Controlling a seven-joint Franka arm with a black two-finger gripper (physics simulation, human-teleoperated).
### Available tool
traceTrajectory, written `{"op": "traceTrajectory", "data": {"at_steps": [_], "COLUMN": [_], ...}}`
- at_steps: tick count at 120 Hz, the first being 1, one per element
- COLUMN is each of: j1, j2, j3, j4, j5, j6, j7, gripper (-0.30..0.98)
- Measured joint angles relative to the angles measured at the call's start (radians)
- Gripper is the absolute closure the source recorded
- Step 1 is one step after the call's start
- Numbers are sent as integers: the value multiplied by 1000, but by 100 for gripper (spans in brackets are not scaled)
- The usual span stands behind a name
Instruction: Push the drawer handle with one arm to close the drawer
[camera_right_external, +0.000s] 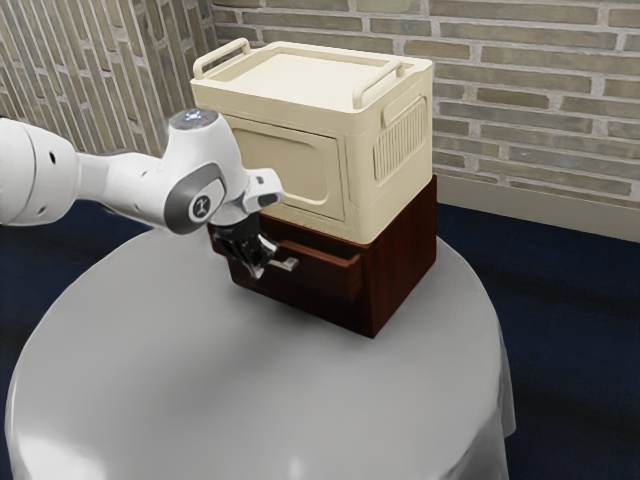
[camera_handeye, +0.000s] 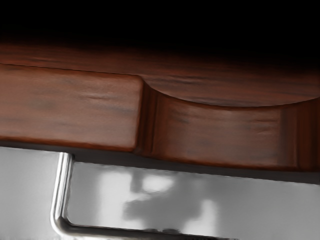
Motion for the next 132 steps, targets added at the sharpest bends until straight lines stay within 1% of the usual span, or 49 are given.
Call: {"op": "traceTrajectory", "data": {"at_steps": [48,72,82,90,96,107,112,116,124,128,132], "j1": [3,9,15,28,34,29,18,12,0,-5,-3], "j2": [76,84,89,97,102,101,66,12,-191,-320,-427], "j3": [-19,-25,-26,-30,-32,-36,-36,-35,-25,-20,-16], "j4": [98,120,125,136,140,135,98,45,-110,-175,-204], "j5": [-5,-4,0,2,-8,-13,-24,-32,-47,-50,-49], "j6": [-3,-6,-1,3,7,6,-1,-7,-27,-51,-87], "j7": [5,18,63,140,179,177,166,157,139,131,124], "gripper": [79,79,79,79,79,78,78,78,78,78,71]}}
